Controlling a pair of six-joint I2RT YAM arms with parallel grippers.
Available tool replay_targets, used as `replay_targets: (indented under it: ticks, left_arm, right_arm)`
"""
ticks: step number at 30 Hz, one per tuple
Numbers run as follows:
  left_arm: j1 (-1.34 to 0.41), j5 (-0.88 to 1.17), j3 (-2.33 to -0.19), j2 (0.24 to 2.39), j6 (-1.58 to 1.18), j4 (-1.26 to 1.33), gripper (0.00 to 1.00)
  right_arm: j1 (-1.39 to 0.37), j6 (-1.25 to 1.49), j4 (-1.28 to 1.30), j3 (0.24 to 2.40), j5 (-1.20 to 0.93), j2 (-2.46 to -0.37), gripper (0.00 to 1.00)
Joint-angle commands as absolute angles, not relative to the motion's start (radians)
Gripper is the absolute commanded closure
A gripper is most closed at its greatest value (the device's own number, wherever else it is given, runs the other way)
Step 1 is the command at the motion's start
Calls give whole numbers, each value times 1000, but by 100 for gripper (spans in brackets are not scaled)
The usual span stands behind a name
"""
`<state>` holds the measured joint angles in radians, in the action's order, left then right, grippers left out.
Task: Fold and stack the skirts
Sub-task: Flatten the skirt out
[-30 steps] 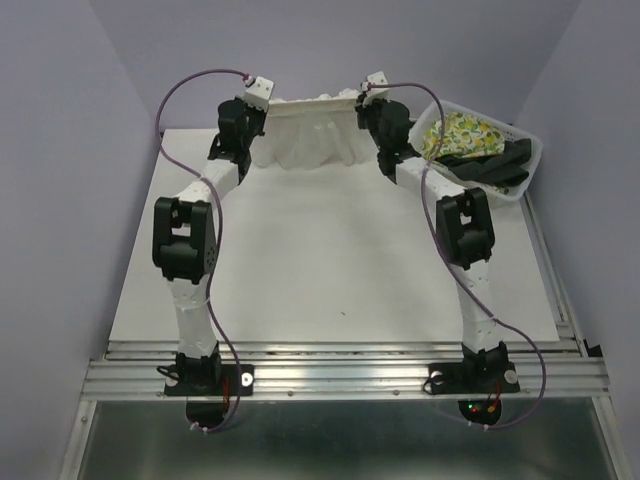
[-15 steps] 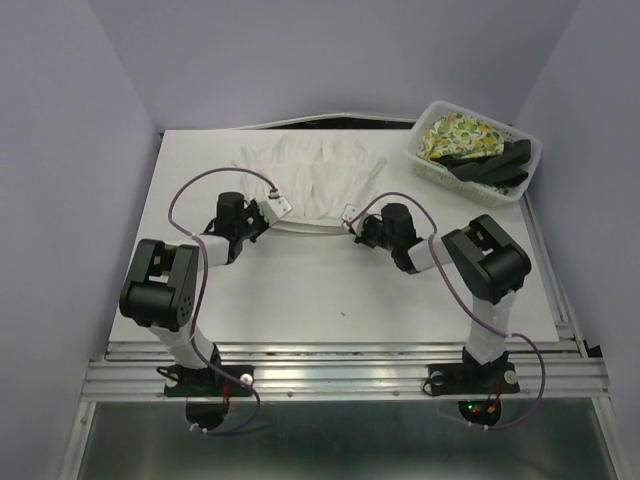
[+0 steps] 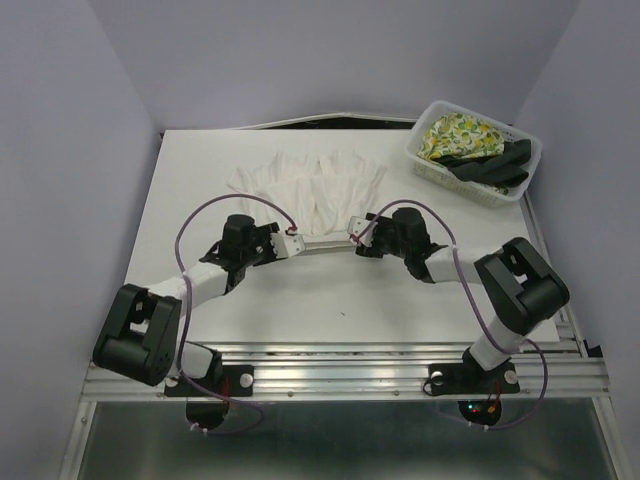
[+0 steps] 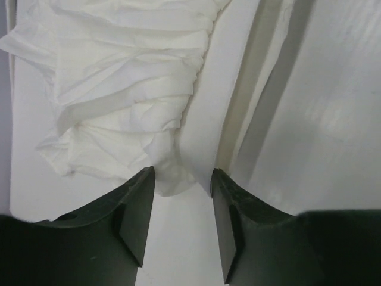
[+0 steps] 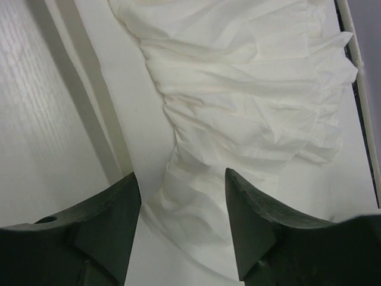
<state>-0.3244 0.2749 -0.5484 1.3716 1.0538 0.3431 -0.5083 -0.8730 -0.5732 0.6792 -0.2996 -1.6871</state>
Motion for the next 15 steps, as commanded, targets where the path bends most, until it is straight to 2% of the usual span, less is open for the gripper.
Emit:
replay_targets:
  ticks: [1,3,5,8,11,13,14,15]
  left_arm:
    - [-382,247,-514,1243,1058,220,43]
    - [-406,276,-512,1179,1026,149,35]
    - [-419,323,-538,1140,1011,77,35]
    - [-426,386,-580,1069,991,-67,35]
    - [-419,332,-655,1023,878,-66,38]
    - [-396,308,-716,1066,763,-38,48]
    - [-376,298,-812,1104,721,-57,50]
    - [-367,287,-869,1212,637,-76,56]
  right_arm:
    - [-541,-920,-316,712,-311,-1586,35]
    - [-551,-917,-194,733,-351,-1531,25]
    - [-560,-897,-132,742,-379,-1475,16]
    - [-560,-847,-3,784,-408,-1410,10]
    - [-560,-630,101,912,-353,-1414,15]
    - [-542,-477,159,1012,-330,-1494,24]
    - [-532,-428,172,1116,-328,-1531,28]
    - [-532,-379,189,1170,-324,-1616,31]
